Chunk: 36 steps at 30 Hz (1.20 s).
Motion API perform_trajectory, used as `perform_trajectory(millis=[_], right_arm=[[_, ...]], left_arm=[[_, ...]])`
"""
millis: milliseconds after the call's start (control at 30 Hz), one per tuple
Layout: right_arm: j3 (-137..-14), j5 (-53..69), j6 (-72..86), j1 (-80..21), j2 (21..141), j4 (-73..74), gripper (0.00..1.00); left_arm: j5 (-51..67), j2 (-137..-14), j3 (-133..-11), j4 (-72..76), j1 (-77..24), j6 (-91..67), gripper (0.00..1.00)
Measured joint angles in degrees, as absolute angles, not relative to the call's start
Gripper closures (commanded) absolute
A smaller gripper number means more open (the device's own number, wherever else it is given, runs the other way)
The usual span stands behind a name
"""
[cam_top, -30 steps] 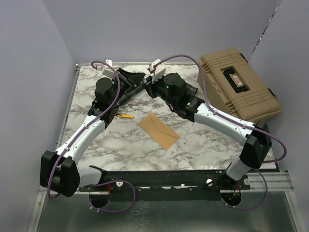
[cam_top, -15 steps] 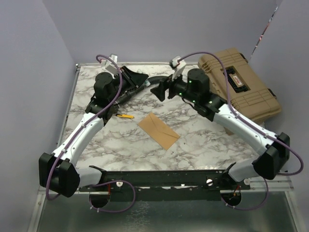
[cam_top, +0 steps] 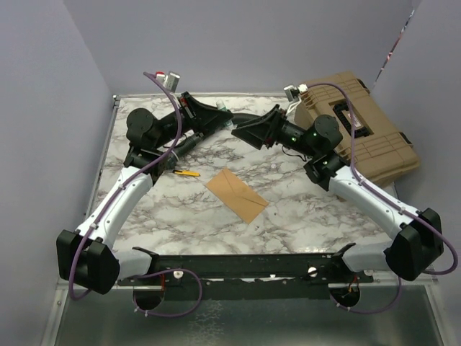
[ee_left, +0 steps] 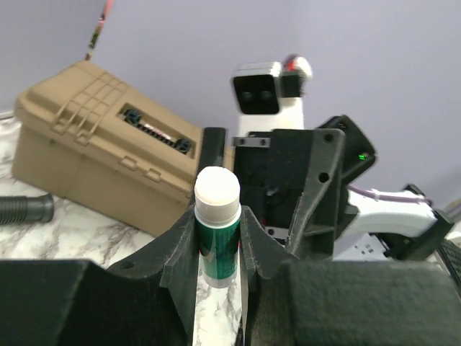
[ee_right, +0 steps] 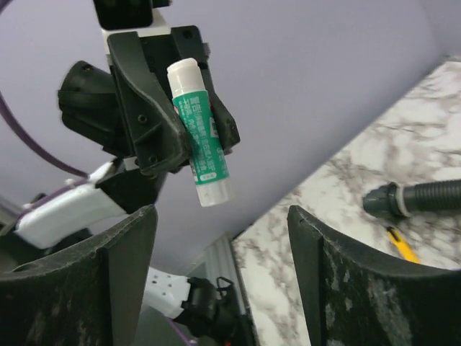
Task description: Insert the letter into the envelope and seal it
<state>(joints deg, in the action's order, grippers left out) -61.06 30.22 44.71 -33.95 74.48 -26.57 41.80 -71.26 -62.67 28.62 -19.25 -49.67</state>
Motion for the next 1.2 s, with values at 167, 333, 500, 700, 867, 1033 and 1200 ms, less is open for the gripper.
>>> perform_trajectory(millis=[167,333,500,700,867,1033,1200], right_arm=[[-59.7,37.6,54.4,-34.0,79.0,-41.7,0.5],[-59.0,41.1,57.7,-34.0,81.5,-50.5,0.41],[-59.0,41.9,59.2,-34.0,82.3,-55.0,0.45],[-59.9,42.1,60.0,-34.0,83.6,-56.1,0.74],[-60.4,42.2,58.9,-34.0,83.8,-55.1,0.99],[-64.1,41.6,49.6,-34.1,83.4,-46.0,0.99],[-71.0,33.6,30.2,-36.3,81.9,-28.0,0.99]], left_arm=[[45.3,-71.2,-62.8,34.0,-19.6,-52.9,1.0],[46.1,-71.2,-63.1,35.9,-20.5,-54.4,1.0],[46.1,-71.2,-63.3,36.8,-21.1,-55.1,1.0],[46.1,-71.2,-63.3,37.3,-21.1,-55.3,1.0],[46.0,-71.2,-63.3,37.3,-21.1,-55.0,1.0],[43.5,-71.2,-63.2,37.4,-20.8,-54.5,1.0],[37.2,-71.1,-62.0,38.6,-20.4,-53.4,1.0]])
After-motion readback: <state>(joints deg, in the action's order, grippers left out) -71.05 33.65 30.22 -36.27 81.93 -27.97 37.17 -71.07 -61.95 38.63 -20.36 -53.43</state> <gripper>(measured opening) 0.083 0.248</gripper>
